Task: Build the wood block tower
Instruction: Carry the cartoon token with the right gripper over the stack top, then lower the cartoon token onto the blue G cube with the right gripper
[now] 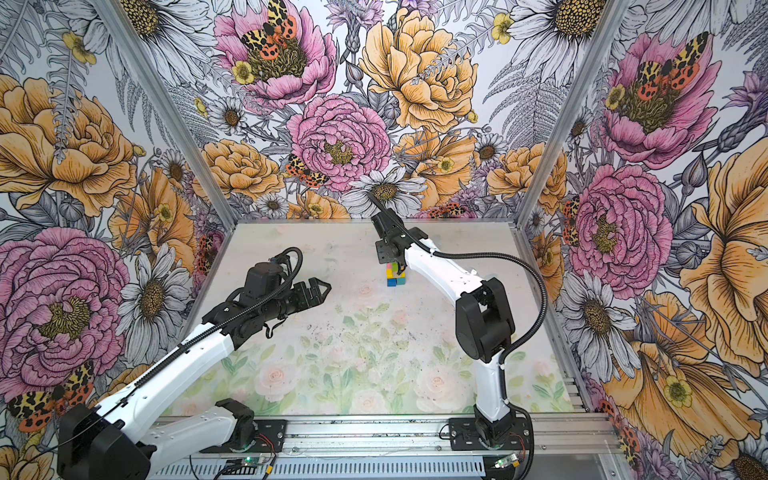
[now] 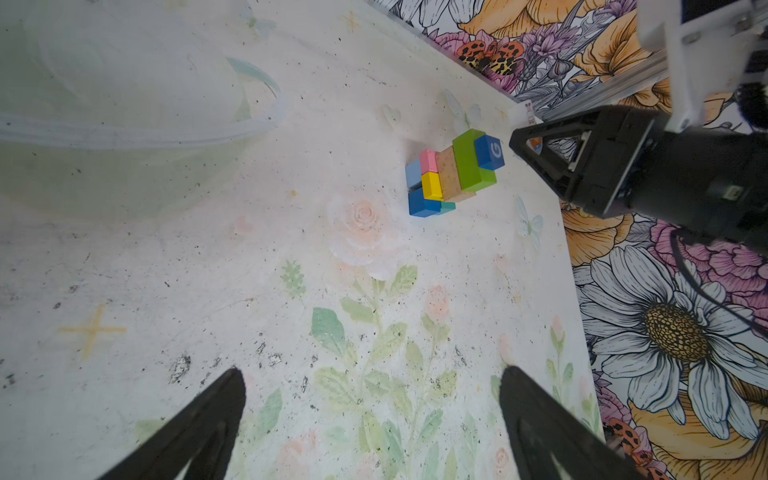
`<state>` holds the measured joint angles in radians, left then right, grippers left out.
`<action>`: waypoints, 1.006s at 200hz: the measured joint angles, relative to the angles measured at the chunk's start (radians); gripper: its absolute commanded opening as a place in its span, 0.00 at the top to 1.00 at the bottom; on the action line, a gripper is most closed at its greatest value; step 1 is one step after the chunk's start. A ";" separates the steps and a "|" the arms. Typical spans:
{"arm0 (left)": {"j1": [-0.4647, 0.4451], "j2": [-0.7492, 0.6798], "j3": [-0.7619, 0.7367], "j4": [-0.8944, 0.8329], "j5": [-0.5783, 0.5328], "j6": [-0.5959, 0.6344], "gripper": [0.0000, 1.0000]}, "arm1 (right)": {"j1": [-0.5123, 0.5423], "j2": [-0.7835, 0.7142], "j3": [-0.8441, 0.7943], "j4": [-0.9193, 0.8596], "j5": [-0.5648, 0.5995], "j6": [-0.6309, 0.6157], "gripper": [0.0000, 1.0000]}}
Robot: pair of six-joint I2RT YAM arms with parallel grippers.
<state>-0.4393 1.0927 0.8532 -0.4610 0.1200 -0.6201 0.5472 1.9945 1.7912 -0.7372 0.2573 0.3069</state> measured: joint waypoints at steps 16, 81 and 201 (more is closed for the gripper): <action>0.000 0.002 0.002 0.003 0.000 0.002 0.03 | -0.004 0.010 0.006 -0.008 0.000 0.008 0.74; -0.003 0.003 0.010 0.003 0.000 0.003 0.03 | -0.012 0.031 0.007 -0.021 0.000 0.018 0.74; -0.004 0.011 0.028 0.003 0.000 0.011 0.03 | -0.025 0.032 0.013 -0.033 -0.003 0.018 0.74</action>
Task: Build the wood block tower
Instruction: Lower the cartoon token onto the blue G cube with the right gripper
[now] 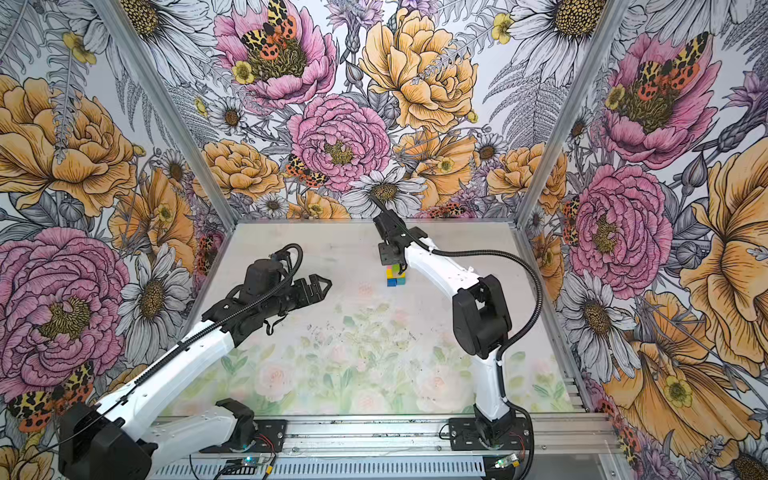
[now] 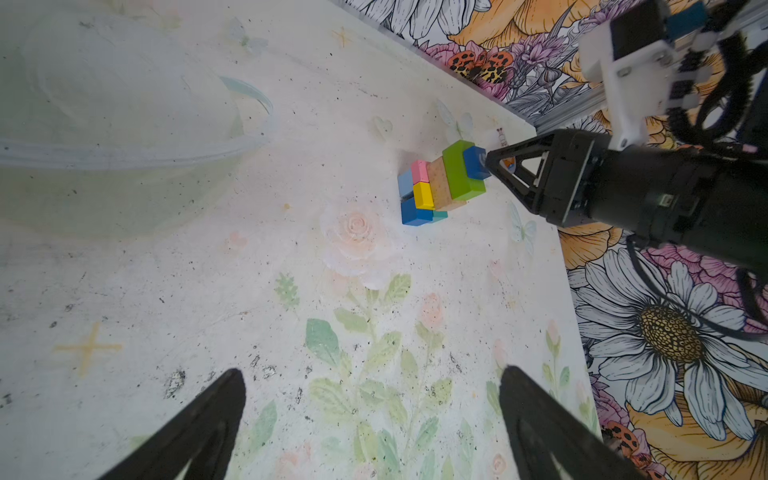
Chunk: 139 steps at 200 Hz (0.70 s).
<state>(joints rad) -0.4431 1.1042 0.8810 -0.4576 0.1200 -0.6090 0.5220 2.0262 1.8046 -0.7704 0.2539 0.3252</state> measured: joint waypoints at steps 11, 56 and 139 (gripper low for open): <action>0.000 0.000 0.002 0.001 0.000 0.006 0.03 | 0.000 0.000 0.002 -0.001 0.000 0.000 0.74; 0.000 0.000 0.002 0.002 0.000 0.008 0.03 | 0.000 0.016 0.018 -0.005 -0.004 0.000 0.73; 0.000 -0.001 0.002 0.002 0.000 0.014 0.04 | 0.000 0.020 0.031 -0.011 -0.004 0.000 0.73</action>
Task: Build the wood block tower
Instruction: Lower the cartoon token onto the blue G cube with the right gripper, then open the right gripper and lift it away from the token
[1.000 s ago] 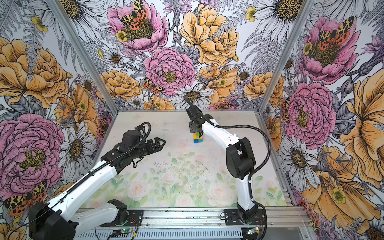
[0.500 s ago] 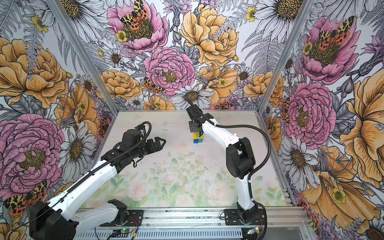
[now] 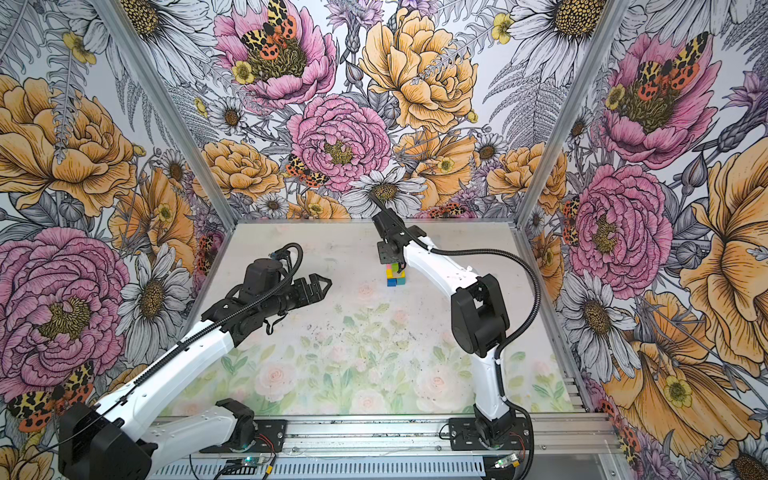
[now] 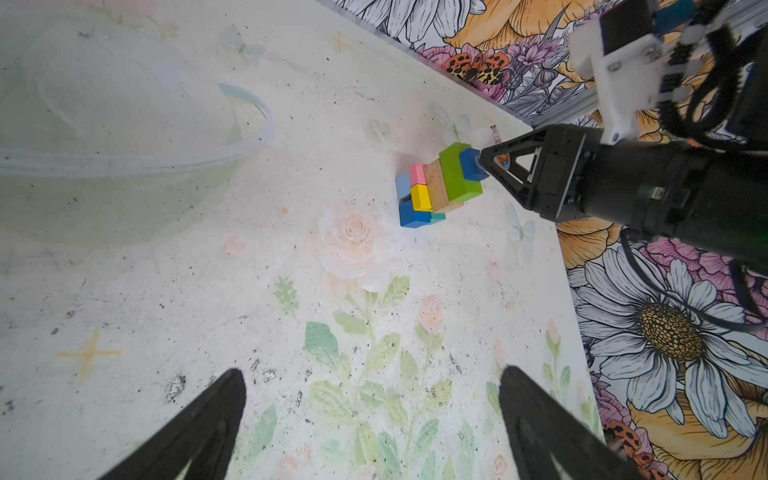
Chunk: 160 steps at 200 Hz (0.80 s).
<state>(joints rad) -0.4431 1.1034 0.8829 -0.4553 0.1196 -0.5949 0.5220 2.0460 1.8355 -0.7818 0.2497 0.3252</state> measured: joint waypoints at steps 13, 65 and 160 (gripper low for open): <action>0.000 0.000 0.000 0.000 0.000 0.000 0.03 | 0.000 0.002 0.000 0.000 0.000 0.000 0.73; 0.000 0.000 0.000 0.000 0.000 0.000 0.03 | 0.000 0.018 0.000 -0.003 0.000 0.000 0.72; 0.000 0.000 0.000 0.000 0.000 0.001 0.04 | -0.005 0.019 0.001 -0.004 0.000 0.007 0.50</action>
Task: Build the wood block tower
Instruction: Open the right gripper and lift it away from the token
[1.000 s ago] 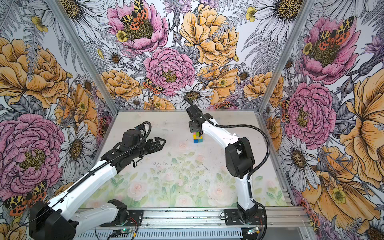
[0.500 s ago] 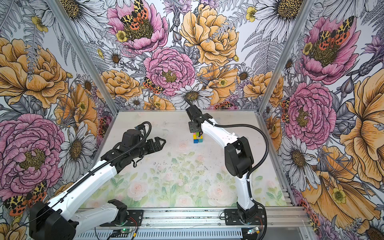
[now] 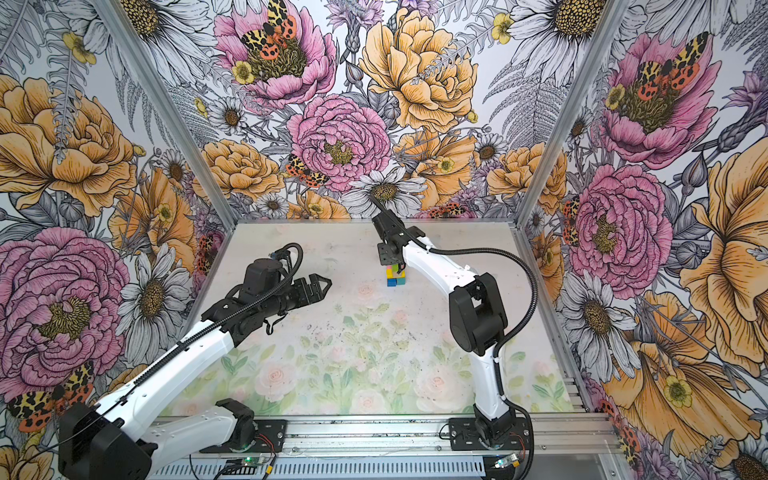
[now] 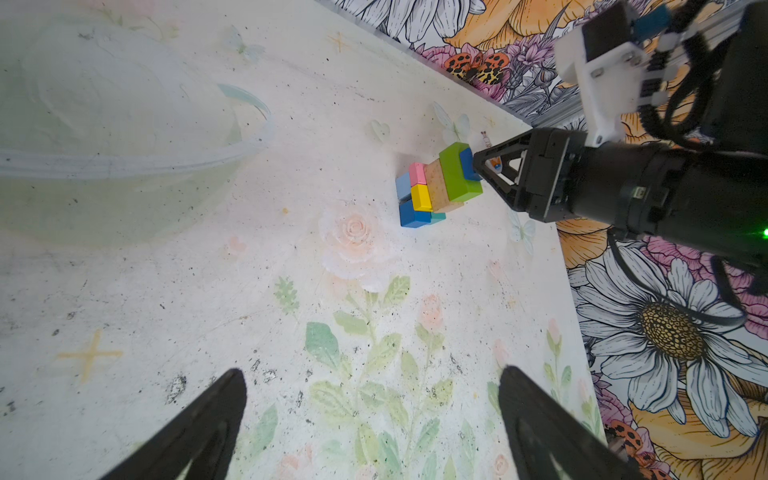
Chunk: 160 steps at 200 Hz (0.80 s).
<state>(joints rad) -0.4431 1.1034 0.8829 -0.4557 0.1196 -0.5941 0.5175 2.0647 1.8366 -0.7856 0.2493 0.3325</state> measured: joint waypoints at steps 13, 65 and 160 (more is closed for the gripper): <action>0.000 0.000 0.000 0.000 0.000 0.000 0.04 | 0.000 0.000 0.000 0.000 -0.001 0.003 0.43; 0.000 0.000 0.000 0.000 0.000 0.002 0.04 | 0.000 0.000 0.004 0.000 -0.012 0.004 0.31; 0.000 -0.071 0.033 -0.044 -0.171 0.075 0.01 | -0.031 -0.369 -0.047 0.003 0.010 -0.050 0.00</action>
<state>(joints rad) -0.4431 1.0321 0.9157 -0.4995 -0.0517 -0.5194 0.4866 1.6958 1.7893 -0.7822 0.2588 0.2829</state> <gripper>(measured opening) 0.987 0.995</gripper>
